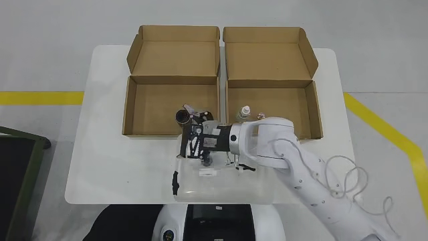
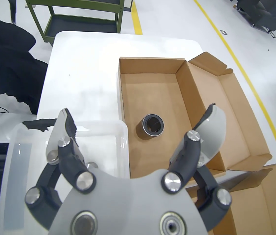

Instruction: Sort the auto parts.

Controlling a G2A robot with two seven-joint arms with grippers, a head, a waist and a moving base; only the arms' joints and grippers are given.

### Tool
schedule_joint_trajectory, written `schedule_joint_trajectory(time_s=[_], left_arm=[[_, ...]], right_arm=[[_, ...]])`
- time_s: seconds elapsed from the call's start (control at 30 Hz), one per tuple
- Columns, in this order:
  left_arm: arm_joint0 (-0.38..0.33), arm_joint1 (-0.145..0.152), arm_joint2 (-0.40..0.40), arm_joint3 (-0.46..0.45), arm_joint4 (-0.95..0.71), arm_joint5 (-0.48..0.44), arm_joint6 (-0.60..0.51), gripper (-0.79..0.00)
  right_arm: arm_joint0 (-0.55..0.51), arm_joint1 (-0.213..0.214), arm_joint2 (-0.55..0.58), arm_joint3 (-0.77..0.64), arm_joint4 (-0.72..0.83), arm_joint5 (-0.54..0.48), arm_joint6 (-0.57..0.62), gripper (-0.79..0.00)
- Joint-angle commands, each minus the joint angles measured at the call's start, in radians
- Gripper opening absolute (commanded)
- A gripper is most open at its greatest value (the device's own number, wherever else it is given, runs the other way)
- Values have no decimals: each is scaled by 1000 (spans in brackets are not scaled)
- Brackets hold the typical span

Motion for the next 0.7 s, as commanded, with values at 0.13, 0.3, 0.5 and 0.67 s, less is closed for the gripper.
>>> schedule_joint_trajectory(time_s=[0.13, 0.3, 0.5, 0.67], left_arm=[[0, 0, 0, 0, 0, 0, 0, 0], [0, 0, 0, 0, 0, 0, 0, 0], [0, 0, 0, 0, 0, 0, 0, 0], [0, 0, 0, 0, 0, 0, 0, 0]], right_arm=[[-101, 27, 51, -55, -26, -60, -3, 0], [-162, 45, 73, -73, -71, -111, -18, 0], [-216, 63, 80, -65, -152, -159, -53, 0], [-246, 71, 76, -43, -183, -159, -68, 0]])
